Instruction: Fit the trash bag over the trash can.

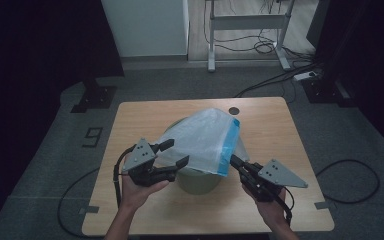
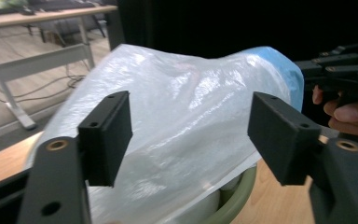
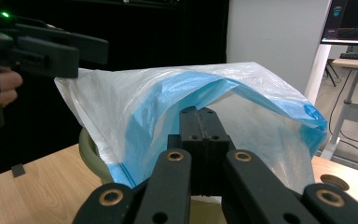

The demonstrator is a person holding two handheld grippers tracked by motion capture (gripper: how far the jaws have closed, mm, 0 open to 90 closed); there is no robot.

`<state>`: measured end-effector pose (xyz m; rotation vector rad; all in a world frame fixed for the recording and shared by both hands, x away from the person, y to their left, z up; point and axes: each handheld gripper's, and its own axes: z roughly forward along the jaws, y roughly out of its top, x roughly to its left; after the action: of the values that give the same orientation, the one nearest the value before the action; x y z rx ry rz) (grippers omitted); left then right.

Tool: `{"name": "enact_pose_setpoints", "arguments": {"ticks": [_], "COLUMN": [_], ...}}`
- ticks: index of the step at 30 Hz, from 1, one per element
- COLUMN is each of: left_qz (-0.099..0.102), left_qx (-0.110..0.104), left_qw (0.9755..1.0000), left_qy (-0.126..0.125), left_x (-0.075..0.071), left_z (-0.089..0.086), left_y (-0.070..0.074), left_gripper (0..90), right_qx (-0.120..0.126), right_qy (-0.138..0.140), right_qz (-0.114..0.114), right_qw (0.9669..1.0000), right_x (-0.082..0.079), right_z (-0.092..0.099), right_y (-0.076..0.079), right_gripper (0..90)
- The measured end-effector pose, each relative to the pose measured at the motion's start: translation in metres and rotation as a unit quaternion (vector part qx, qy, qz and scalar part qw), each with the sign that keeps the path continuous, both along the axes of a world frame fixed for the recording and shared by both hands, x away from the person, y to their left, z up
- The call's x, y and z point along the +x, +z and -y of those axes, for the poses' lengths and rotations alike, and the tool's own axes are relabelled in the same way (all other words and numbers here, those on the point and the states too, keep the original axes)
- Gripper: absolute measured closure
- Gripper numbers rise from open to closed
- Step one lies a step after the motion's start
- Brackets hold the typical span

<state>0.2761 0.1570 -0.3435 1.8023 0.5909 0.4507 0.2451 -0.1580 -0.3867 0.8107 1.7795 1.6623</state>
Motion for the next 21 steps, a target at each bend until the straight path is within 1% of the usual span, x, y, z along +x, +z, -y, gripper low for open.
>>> {"name": "enact_pose_setpoints", "arguments": {"ticks": [2, 3, 4, 6, 7, 8, 9, 10, 11, 12, 13, 14, 15, 16, 18, 20, 21], "left_qz": [-0.001, 0.0, 0.0, -0.001, -0.004, -0.006, -0.01, -0.01, -0.01, -0.01, -0.009, -0.009, -0.009, -0.01, -0.009, -0.005, -0.001], "left_qx": [0.003, 0.014, 0.014, 0.029, 0.035, 0.038, 0.045, 0.045, 0.048, 0.048, 0.05, 0.05, 0.049, 0.048, 0.048, 0.041, 0.036], "left_qw": [1.0, 0.9999, 0.9999, 0.9995, 0.9993, 0.9991, 0.9988, 0.9988, 0.9987, 0.9987, 0.9987, 0.9987, 0.9988, 0.9988, 0.9988, 0.9991, 0.9993], "left_qy": [-0.004, -0.007, -0.007, -0.01, -0.012, -0.015, -0.015, -0.015, -0.015, -0.014, -0.009, -0.009, -0.007, -0.002, 0.003, 0.01, 0.013], "left_x": [0.002, 0.003, 0.003, 0.005, 0.005, 0.006, 0.008, 0.008, 0.008, 0.009, 0.01, 0.01, 0.01, 0.011, 0.011, 0.011, 0.01], "left_z": [0.003, 0.008, 0.008, 0.012, 0.014, 0.016, 0.019, 0.019, 0.02, 0.021, 0.022, 0.022, 0.023, 0.023, 0.023, 0.022, 0.021], "left_y": [-0.002, -0.004, -0.004, -0.006, -0.007, -0.008, -0.009, -0.009, -0.01, -0.011, -0.011, -0.011, -0.012, -0.012, -0.013, -0.014, -0.014], "left_gripper": [25.7, 24.3, 23.9, 24.2, 30.0, 30.0, 39.7, 45.0, 45.0, 50.8, 62.7, 68.2, 68.2, 73.6, 81.0, 87.4, 89.1], "right_qx": [0.001, 0.004, 0.004, 0.004, 0.005, 0.005, 0.005, 0.005, 0.005, 0.004, 0.003, 0.003, 0.003, 0.003, 0.004, 0.004, 0.004], "right_qy": [0.001, 0.004, 0.004, 0.006, 0.009, 0.009, 0.013, 0.013, 0.015, 0.017, 0.018, 0.018, 0.019, 0.019, 0.018, 0.017, 0.016], "right_qz": [0.0, 0.0, 0.0, 0.003, 0.005, 0.005, 0.008, 0.008, 0.01, 0.011, 0.012, 0.012, 0.011, 0.011, 0.009, 0.008, 0.007], "right_qw": [1.0, 1.0, 1.0, 1.0, 0.9999, 0.9999, 0.9999, 0.9999, 0.9998, 0.9998, 0.9998, 0.9998, 0.9998, 0.9998, 0.9998, 0.9998, 0.9998], "right_x": [0.0, 0.001, 0.001, 0.001, 0.001, 0.001, 0.0, 0.0, 0.0, 0.0, 0.0, 0.0, 0.0, 0.0, 0.001, 0.0, 0.0], "right_z": [0.0, -0.001, -0.001, -0.002, -0.005, -0.005, -0.007, -0.007, -0.009, -0.01, -0.011, -0.011, -0.012, -0.012, -0.011, -0.01, -0.009], "right_y": [0.0, 0.001, 0.001, 0.002, 0.004, 0.004, 0.006, 0.006, 0.007, 0.008, 0.008, 0.008, 0.008, 0.008, 0.007, 0.006, 0.005], "right_gripper": [89.3, 89.3, 89.3, 89.3, 89.3, 89.3, 89.3, 89.3, 89.3, 89.3, 89.3, 89.3, 89.3, 89.3, 89.3, 89.3, 89.3]}}
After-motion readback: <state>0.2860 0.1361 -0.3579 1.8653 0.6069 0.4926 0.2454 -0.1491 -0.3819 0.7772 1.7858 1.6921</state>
